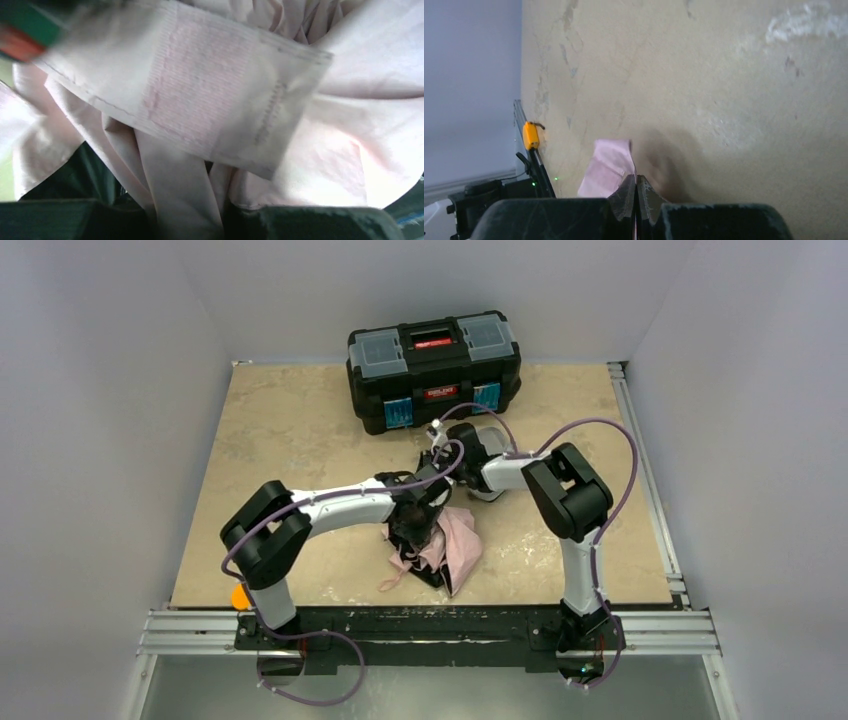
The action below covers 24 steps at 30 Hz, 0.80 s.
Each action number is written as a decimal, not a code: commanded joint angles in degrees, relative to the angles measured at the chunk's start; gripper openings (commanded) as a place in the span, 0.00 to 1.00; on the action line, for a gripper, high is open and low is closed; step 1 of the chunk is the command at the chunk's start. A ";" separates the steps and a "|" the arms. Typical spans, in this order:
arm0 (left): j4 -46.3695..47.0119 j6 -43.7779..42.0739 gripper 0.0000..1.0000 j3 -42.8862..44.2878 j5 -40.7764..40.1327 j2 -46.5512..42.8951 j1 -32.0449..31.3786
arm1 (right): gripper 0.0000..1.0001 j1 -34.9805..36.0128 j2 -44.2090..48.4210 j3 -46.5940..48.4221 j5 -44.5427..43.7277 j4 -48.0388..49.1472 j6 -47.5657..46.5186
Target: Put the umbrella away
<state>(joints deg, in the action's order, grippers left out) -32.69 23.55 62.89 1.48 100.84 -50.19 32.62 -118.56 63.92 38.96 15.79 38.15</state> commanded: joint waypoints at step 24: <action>-38.59 24.81 0.00 18.42 -65.60 16.98 -23.61 | 0.00 0.32 10.11 3.51 12.10 18.27 8.37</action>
<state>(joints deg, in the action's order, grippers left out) -65.87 38.26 79.85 -62.24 112.22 -70.87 32.47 -107.22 72.31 49.47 27.83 45.67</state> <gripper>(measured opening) 0.249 0.001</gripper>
